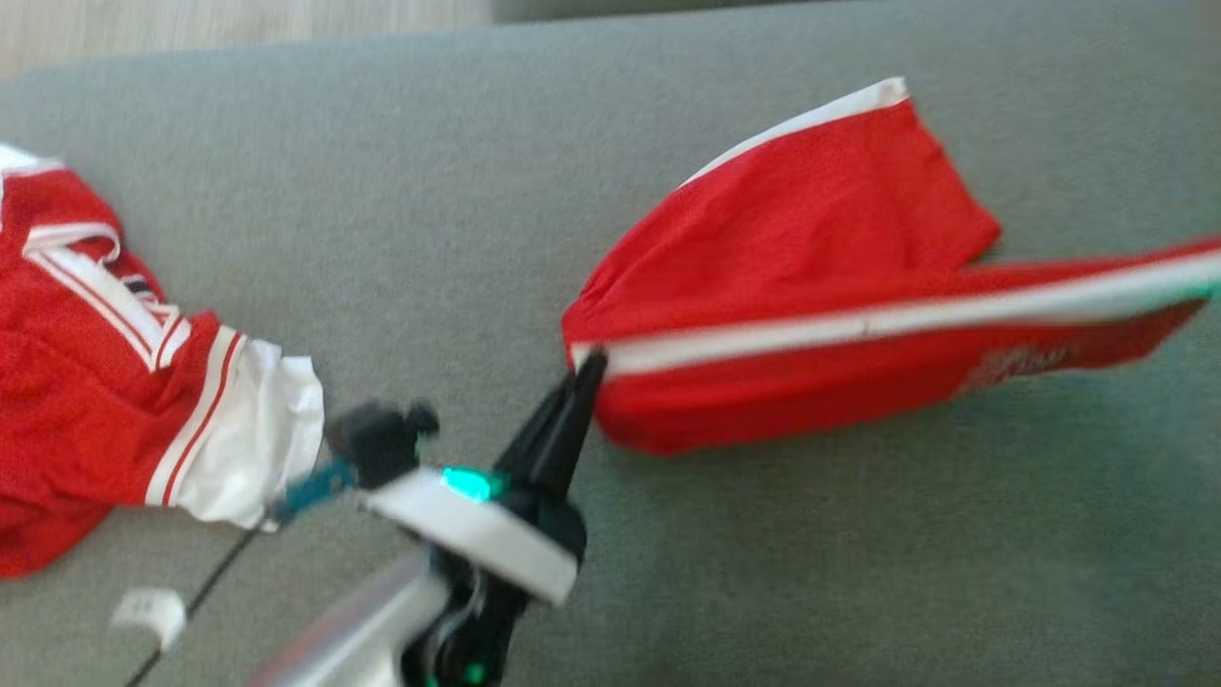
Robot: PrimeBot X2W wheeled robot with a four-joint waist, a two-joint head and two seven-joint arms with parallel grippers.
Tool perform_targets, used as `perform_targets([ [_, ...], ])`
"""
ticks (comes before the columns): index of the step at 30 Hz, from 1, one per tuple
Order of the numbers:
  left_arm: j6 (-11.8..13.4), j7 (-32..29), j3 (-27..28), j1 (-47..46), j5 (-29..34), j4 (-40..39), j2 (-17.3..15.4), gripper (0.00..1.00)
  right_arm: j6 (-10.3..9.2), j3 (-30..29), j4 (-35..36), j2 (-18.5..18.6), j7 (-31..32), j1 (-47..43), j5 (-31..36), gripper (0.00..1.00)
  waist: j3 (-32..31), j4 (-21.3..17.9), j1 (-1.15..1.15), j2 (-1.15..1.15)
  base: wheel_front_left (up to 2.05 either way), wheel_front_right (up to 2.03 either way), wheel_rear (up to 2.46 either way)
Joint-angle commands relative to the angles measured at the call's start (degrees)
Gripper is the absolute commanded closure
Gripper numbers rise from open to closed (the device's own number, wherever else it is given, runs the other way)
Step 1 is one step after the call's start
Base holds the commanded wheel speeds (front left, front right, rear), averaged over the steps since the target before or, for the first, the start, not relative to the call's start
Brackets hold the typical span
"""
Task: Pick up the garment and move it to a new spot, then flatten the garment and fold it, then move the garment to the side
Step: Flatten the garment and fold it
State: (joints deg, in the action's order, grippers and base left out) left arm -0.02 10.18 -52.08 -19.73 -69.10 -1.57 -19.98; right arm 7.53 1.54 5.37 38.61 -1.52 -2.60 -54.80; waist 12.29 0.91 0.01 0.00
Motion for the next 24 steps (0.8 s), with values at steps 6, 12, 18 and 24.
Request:
perform_targets([
  [6,0.1,-3.9,6.9,-9.1,-8.4,3.3,4.6,1.00,-0.04,5.9,-4.7,2.8,5.9,18.2,1.4,1.00,7.0,3.6,-0.01,0.00,0.00,0.00,0.00],
  [12,0.0,-4.6,8.0,-13.5,-8.5,6.8,5.9,1.00,-0.04,12.3,-12.1,4.6,8.7,29.8,1.5,1.00,9.4,5.7,-0.01,0.00,0.00,0.00,0.00],
  [18,-0.8,-5.1,8.2,-18.1,-7.9,12.0,8.3,1.00,-0.04,18.0,-18.9,5.4,9.7,38.0,1.3,1.00,11.9,7.7,-0.01,0.00,0.00,0.00,0.00],
  [24,-1.8,-4.3,8.5,-21.2,-7.0,16.9,10.0,0.45,-0.04,22.6,-22.8,4.6,8.5,42.8,0.7,0.00,13.1,8.2,-0.01,0.00,0.00,0.00,0.00],
])
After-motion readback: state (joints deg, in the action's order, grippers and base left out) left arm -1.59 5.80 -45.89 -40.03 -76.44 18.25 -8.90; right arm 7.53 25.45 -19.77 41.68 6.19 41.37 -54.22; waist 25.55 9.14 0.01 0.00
